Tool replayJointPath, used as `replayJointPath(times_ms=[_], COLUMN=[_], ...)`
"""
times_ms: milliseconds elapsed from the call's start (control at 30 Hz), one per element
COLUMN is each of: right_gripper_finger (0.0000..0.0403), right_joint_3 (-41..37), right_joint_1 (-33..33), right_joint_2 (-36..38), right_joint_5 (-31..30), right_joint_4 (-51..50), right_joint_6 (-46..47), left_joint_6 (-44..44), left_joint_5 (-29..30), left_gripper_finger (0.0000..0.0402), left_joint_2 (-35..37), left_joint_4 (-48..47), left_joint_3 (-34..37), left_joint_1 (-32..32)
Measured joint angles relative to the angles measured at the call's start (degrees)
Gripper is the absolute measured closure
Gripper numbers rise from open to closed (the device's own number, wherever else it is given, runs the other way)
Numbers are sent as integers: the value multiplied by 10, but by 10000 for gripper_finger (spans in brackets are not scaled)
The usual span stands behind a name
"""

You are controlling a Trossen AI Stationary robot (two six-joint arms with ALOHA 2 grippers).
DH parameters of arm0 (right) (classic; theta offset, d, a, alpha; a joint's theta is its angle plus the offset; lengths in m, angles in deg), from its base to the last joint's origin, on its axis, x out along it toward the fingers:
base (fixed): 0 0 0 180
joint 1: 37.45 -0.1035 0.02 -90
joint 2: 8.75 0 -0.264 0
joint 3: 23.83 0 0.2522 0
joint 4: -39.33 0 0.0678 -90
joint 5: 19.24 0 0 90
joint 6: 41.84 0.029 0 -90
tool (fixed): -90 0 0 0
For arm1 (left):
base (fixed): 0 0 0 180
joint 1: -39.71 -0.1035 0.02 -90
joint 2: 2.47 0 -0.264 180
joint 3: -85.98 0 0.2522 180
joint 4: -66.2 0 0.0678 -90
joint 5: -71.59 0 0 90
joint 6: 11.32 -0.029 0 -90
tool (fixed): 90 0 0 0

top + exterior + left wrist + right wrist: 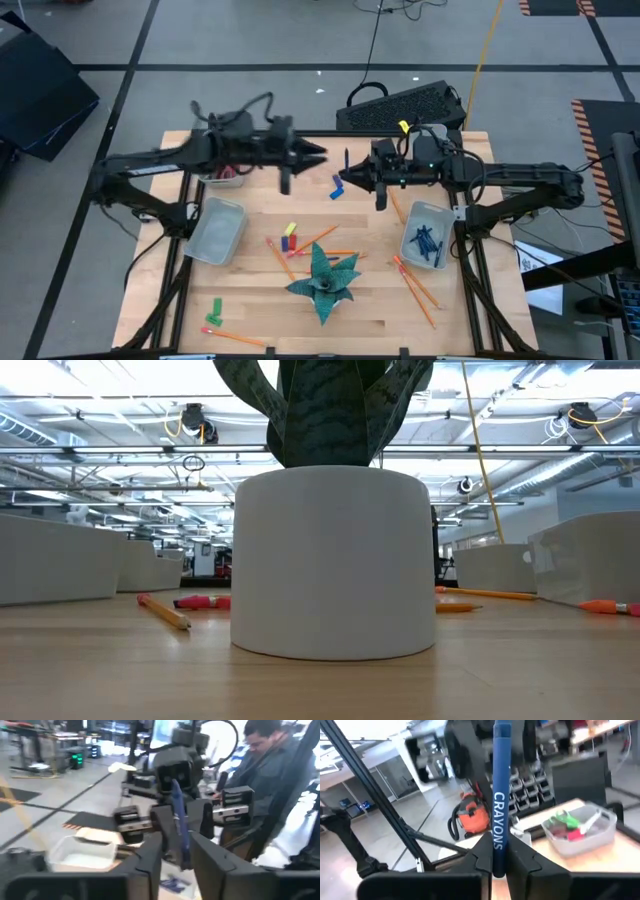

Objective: Sort crayons/erasers/pens/pencils in bins
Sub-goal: Put the bottom blue crayon into the bottom right gray bin

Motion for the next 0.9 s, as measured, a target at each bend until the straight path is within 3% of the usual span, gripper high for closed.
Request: replayJointPath(times_ms=[100,267,333,433,567,667,900], right_gripper_finger=[384,384,384,384,384,384,382], right_joint_3=[0,-3,-14,-24,-30,-38,-122], right_joint_1=[0,-2,-7,-26,-71,-113,-156], right_joint_2=[15,40,39,40,28,20,17], right_joint_5=[-12,-121,-137,-131,-73,-31,43], right_joint_4=[-62,-346,-453,-589,-741,-780,-752], right_joint_6=[24,98,154,261,405,499,655], left_joint_6=[-41,-77,-75,-59,-30,-23,-23], left_joint_5=[25,101,127,147,145,143,144], left_gripper_finger=[251,204,196,194,200,207,215], left_joint_2=[59,166,197,229,252,258,244], left_joint_4=[-88,-239,-283,-339,-376,-376,-357], left_joint_3=[0,0,0,0,14,45,100], left_joint_1=[-16,-44,-50,-53,-47,-35,-29])
